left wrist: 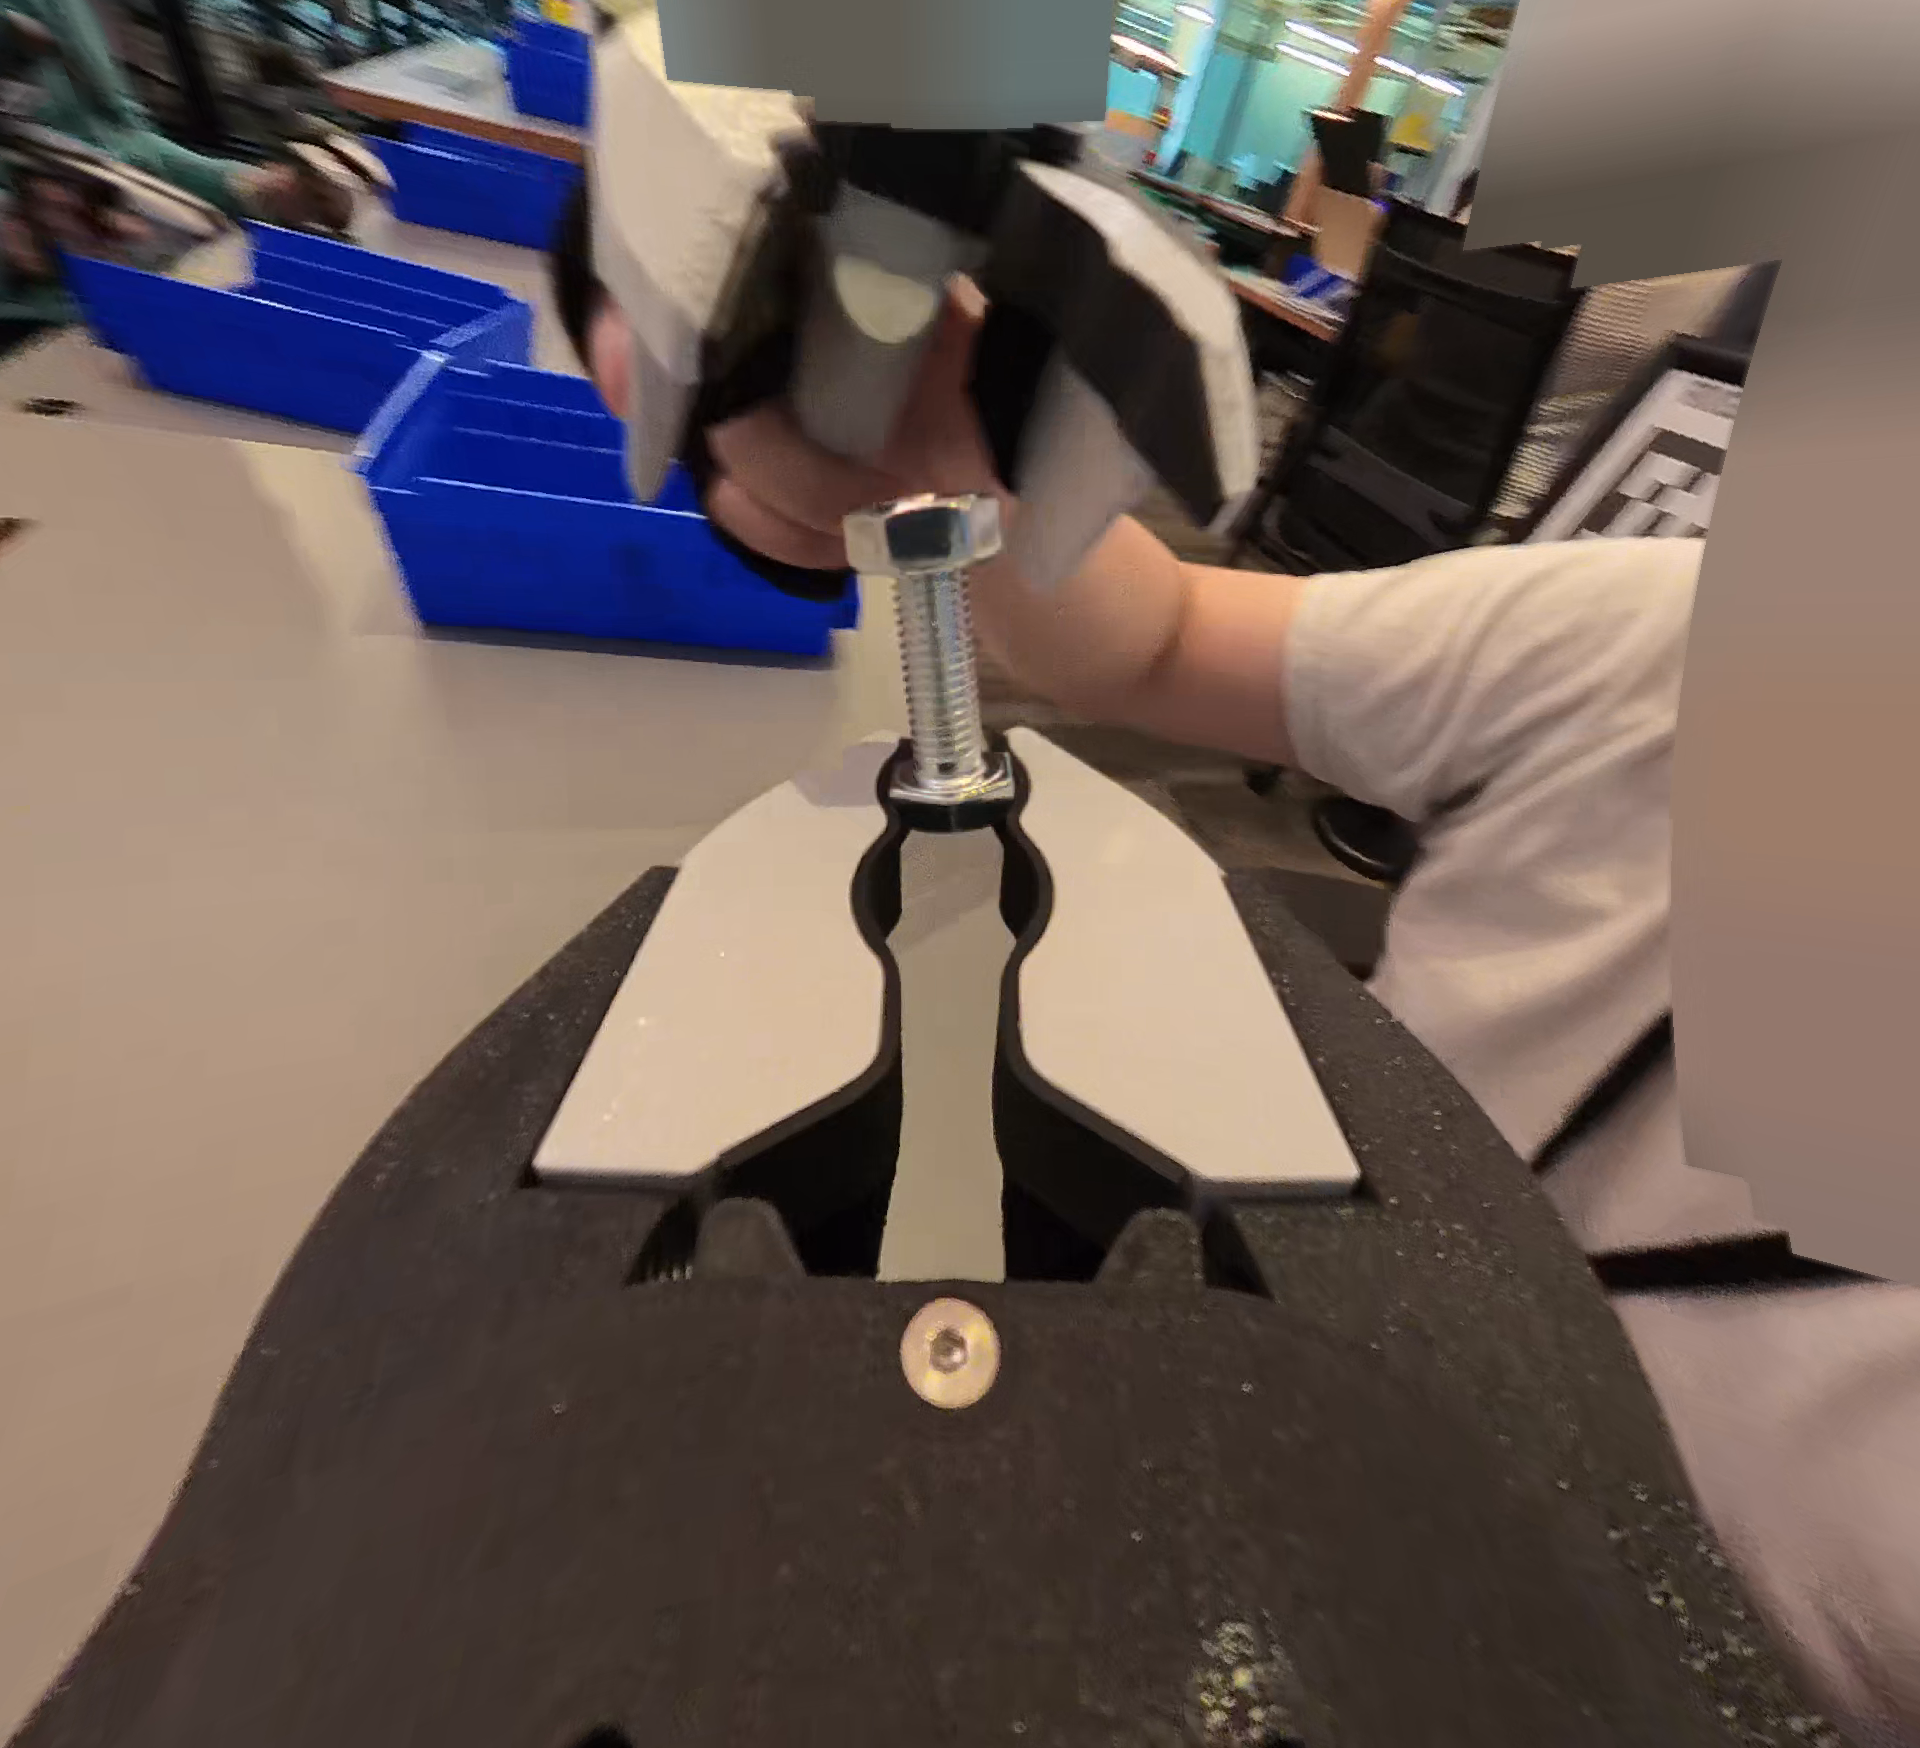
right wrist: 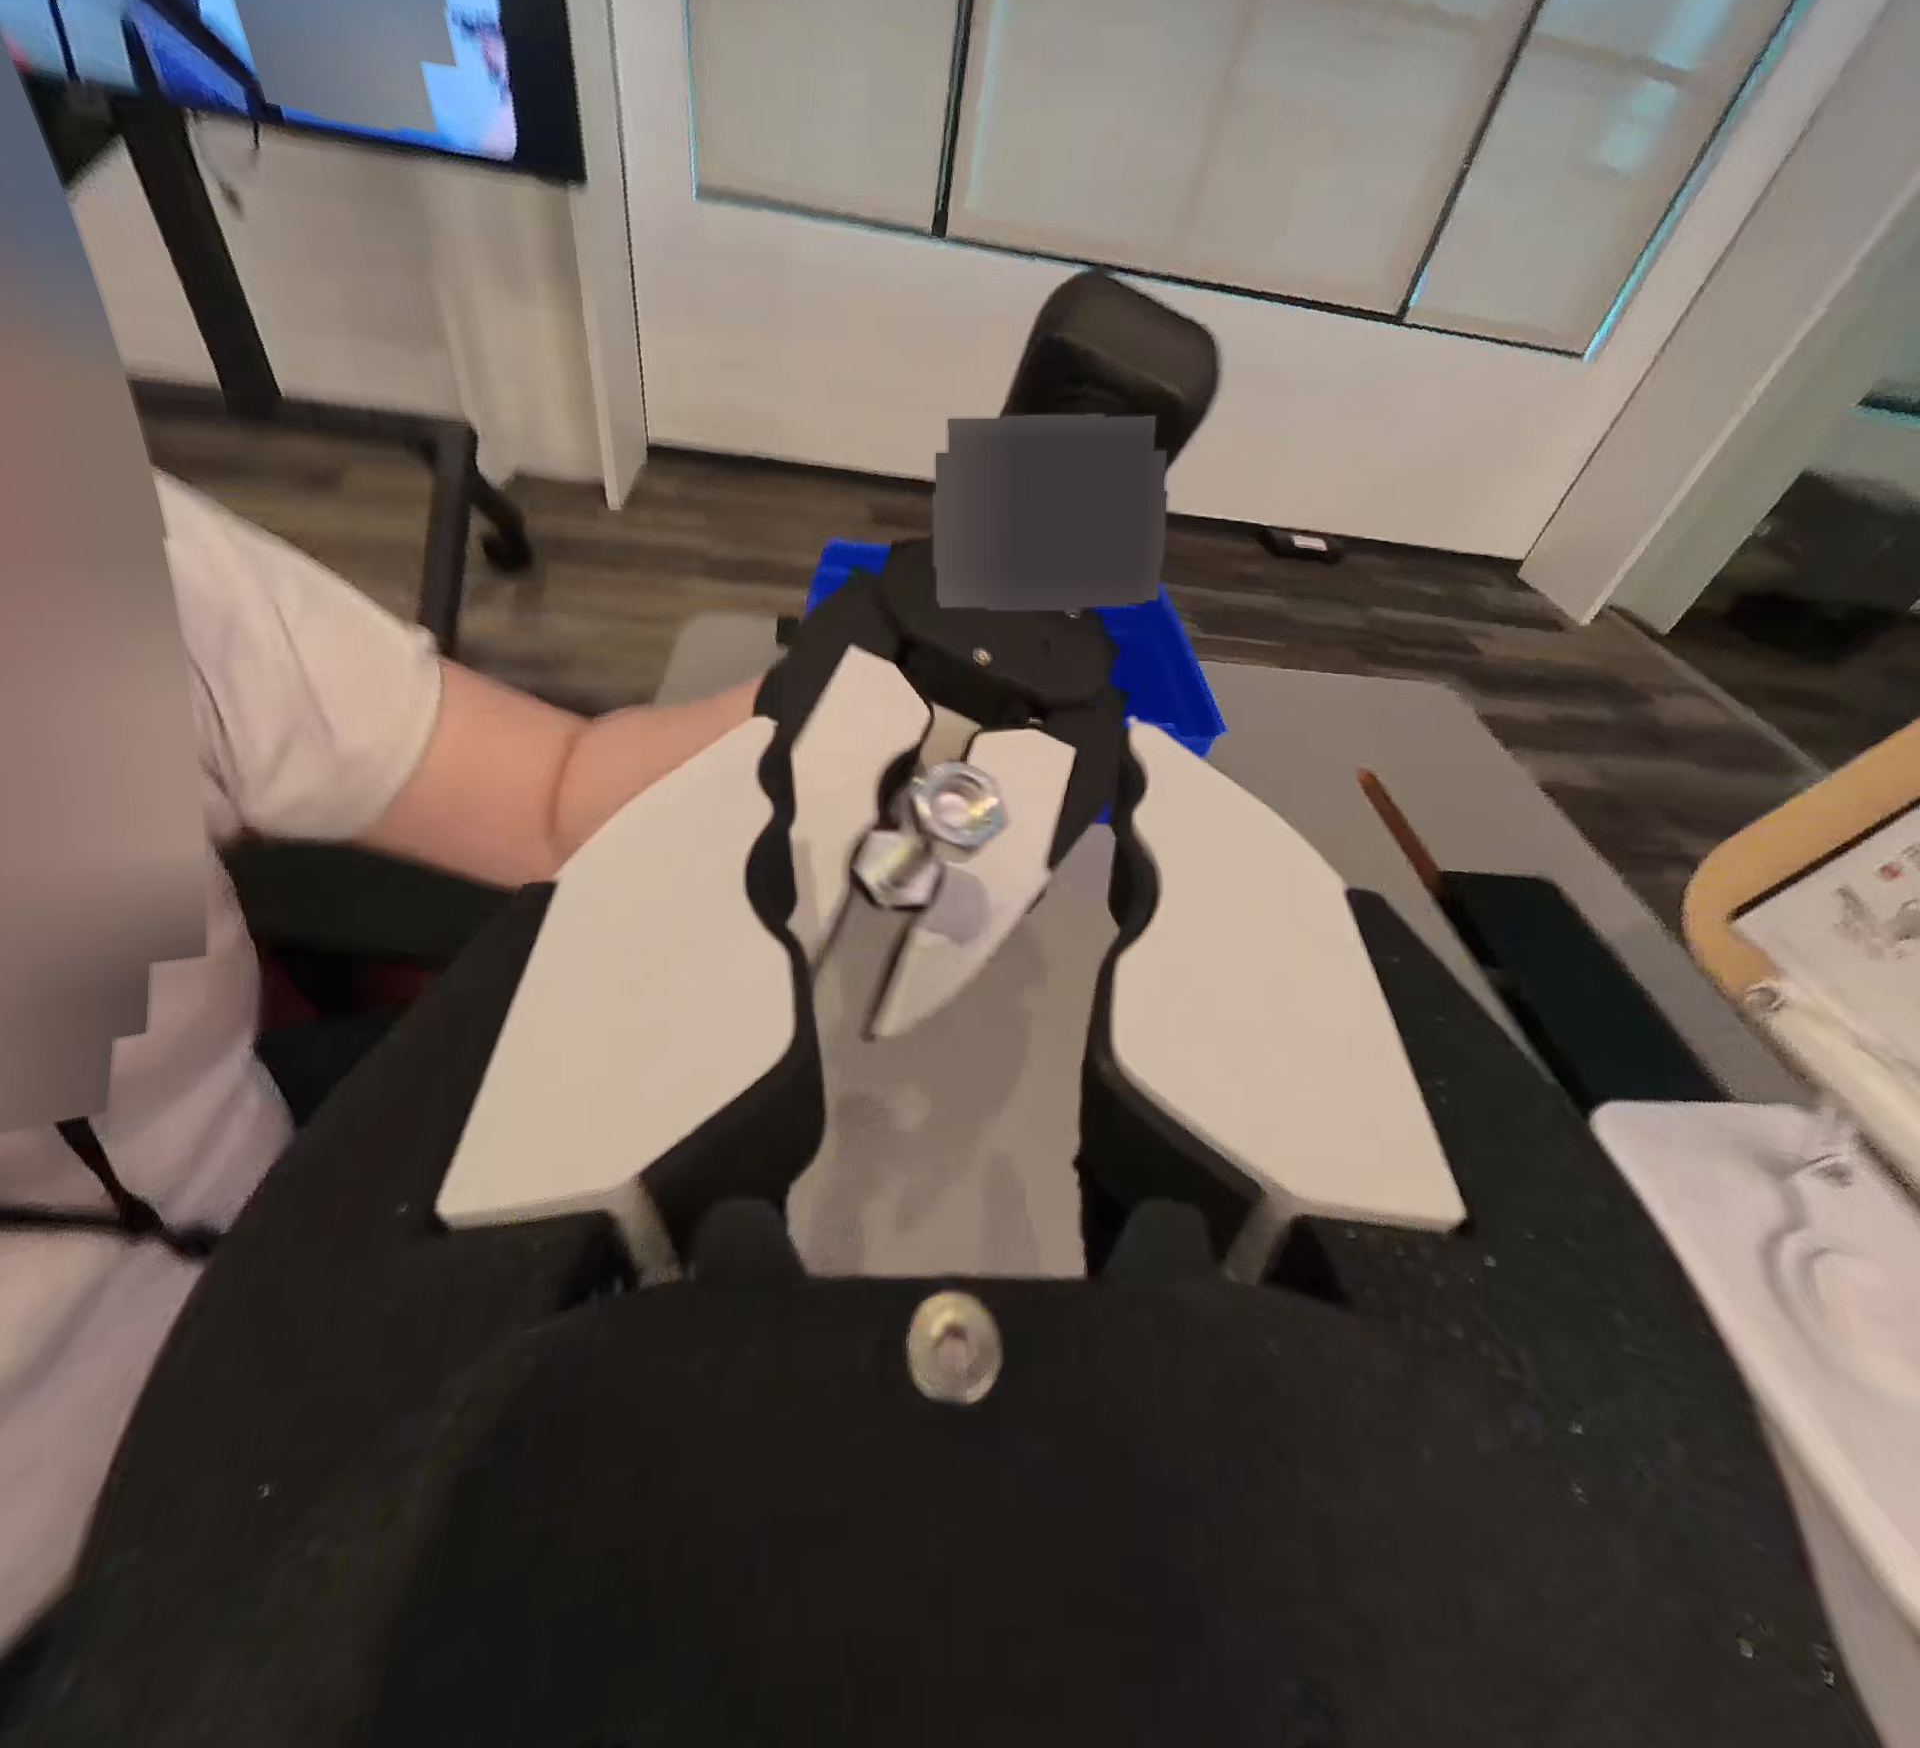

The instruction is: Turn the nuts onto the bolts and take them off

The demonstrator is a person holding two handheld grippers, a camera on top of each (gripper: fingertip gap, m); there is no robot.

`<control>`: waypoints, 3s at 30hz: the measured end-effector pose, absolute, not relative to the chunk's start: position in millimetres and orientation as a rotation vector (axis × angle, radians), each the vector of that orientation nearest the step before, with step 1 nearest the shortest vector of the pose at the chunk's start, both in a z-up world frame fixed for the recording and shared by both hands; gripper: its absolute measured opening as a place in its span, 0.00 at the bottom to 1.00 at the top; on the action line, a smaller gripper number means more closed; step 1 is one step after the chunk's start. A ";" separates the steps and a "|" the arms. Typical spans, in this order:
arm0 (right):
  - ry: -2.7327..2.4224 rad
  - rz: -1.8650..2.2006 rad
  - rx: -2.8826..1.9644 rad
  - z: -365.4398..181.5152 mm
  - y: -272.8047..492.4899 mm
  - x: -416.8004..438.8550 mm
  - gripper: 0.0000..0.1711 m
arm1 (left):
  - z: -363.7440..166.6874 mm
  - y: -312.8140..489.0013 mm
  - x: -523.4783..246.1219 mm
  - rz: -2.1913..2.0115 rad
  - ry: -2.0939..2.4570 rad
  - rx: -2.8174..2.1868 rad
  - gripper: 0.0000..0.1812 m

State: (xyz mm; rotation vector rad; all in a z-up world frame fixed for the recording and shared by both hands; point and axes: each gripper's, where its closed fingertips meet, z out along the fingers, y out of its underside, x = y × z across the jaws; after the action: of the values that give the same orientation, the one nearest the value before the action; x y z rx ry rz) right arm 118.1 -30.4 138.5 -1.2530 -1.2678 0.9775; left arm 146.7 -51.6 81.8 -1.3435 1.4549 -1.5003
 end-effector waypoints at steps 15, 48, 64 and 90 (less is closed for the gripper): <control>-0.707 0.930 -1.634 125.6 31.7 114.1 0.24 | 86.7 23.4 143.6 -0.901 1.081 -1.433 0.08; -1.374 1.082 -1.107 141.0 -28.1 144.8 0.11 | 96.4 -106.6 135.5 -1.836 1.627 -1.189 0.08; -0.738 -0.351 -2.920 -96.5 -59.6 633.5 0.11 | 82.2 -86.7 143.5 -1.464 1.602 -1.313 0.08; -0.559 -0.160 -2.773 -94.2 -54.1 647.6 0.13 | 71.5 -90.5 155.4 -1.358 1.634 -1.349 0.08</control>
State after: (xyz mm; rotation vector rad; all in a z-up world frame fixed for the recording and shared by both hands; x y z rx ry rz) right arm 647.6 -54.1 -94.2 -2.7731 -0.5595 -0.1605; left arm 155.4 -90.5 71.5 -1.3487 1.6335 -1.3578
